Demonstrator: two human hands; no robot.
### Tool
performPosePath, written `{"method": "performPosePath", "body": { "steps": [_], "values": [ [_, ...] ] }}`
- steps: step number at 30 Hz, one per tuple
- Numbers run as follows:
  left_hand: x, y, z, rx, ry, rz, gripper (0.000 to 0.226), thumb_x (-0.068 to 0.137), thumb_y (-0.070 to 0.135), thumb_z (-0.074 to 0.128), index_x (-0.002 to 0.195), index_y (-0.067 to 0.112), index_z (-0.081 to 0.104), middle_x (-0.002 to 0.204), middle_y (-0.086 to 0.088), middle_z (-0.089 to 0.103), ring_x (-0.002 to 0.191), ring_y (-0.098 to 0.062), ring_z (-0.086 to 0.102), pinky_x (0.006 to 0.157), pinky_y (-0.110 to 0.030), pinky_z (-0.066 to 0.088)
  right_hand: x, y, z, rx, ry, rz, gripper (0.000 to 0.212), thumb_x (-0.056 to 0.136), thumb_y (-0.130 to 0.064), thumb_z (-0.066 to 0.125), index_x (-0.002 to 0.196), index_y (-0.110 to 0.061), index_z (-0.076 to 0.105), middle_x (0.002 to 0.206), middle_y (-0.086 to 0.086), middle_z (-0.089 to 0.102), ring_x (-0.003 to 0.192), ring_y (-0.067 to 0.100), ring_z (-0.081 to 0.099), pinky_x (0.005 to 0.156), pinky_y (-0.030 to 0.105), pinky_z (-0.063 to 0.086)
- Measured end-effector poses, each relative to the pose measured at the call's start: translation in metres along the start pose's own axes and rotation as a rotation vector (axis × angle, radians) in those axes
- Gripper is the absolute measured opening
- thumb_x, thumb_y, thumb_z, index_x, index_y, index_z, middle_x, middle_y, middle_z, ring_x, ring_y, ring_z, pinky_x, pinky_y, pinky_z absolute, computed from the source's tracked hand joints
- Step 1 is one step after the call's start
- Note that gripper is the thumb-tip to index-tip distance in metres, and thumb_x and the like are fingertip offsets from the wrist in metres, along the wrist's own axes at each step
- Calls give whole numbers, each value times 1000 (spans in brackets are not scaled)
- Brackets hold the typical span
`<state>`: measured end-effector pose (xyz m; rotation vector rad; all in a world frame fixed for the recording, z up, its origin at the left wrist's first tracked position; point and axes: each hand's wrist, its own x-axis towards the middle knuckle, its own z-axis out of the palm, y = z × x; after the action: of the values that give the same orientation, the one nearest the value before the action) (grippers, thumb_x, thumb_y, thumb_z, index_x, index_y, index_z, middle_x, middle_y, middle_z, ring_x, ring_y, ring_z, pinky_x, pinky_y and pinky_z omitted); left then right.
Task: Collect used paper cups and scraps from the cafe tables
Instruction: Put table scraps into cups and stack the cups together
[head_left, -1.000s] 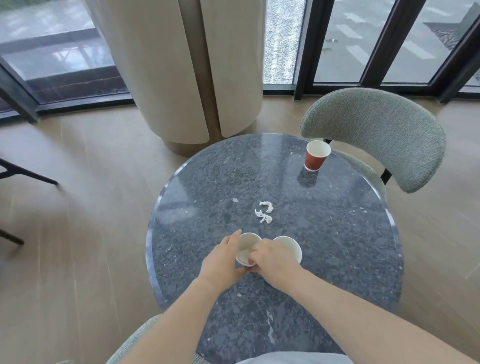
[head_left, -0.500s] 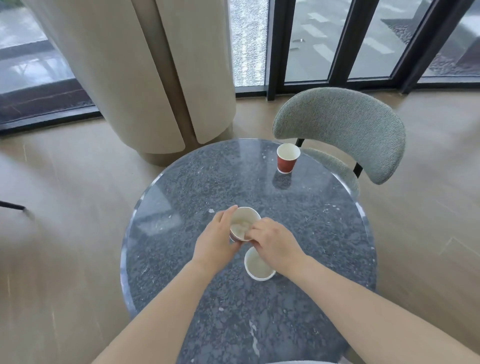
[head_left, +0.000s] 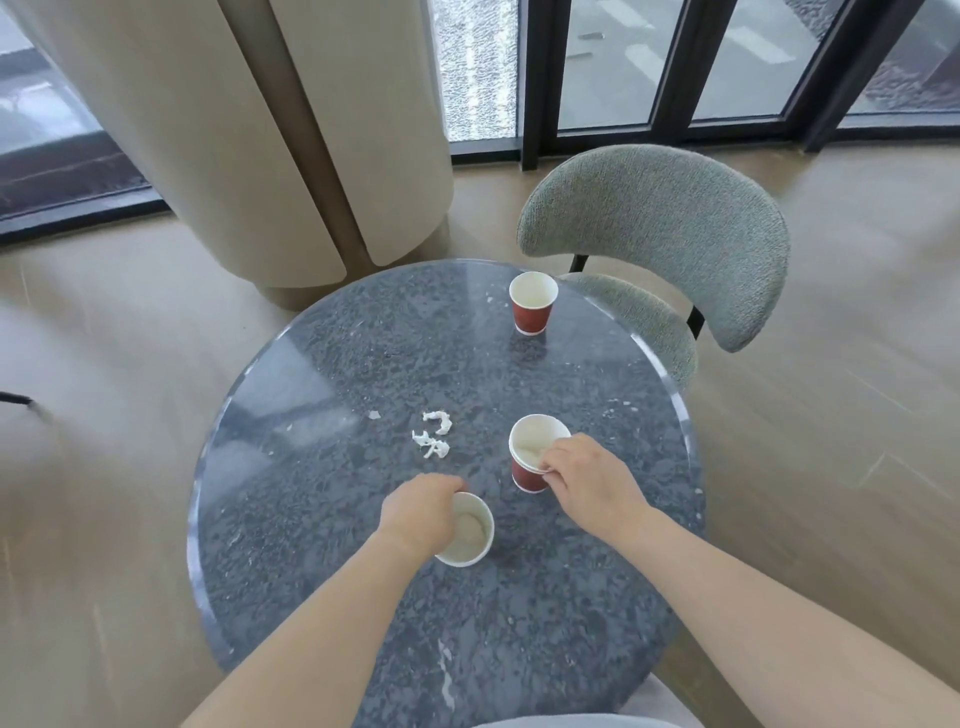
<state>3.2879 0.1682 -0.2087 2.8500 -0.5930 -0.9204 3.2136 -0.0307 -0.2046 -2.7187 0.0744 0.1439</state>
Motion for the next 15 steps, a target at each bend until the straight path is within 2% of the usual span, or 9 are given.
{"method": "performPosePath", "body": {
  "steps": [3, 8, 10, 13, 15],
  "values": [
    [7, 11, -1, -164, 113, -31, 37, 81, 4, 41, 103, 24, 62, 106, -1, 64, 94, -25, 58, 71, -34, 48, 1, 12, -6, 10, -15, -9, 19, 92, -18, 46, 102, -12, 62, 106, 3, 61, 104, 23, 47, 86, 29, 41],
    [27, 36, -4, -485, 291, -52, 28, 86, 7, 44, 102, 20, 62, 98, -2, 67, 88, -22, 59, 69, -27, 42, 4, 33, -18, 40, 23, 11, 16, 90, -16, 49, 97, -12, 64, 98, 4, 62, 99, 23, 49, 79, 31, 45],
    [35, 44, -4, -621, 288, -114, 30, 87, 8, 45, 113, 18, 57, 106, -2, 64, 93, -20, 58, 76, -26, 42, 8, 41, -21, 55, 33, 10, 16, 89, -15, 51, 95, -10, 65, 99, 4, 63, 98, 24, 50, 81, 33, 45],
    [44, 52, -4, -752, 230, -171, 41, 90, 11, 46, 131, 16, 46, 124, -6, 55, 106, -25, 56, 94, -39, 47, 17, 51, -29, 86, 77, 1, 14, 87, -12, 54, 93, -9, 67, 97, 6, 65, 96, 26, 52, 81, 34, 46],
    [47, 56, -4, -772, 225, -146, 46, 92, 16, 47, 137, 18, 39, 134, -6, 49, 115, -25, 54, 100, -41, 43, 27, 54, -38, 118, 118, -3, 13, 87, -12, 56, 92, -9, 67, 94, 6, 66, 94, 26, 53, 78, 38, 48]
  ]
}}
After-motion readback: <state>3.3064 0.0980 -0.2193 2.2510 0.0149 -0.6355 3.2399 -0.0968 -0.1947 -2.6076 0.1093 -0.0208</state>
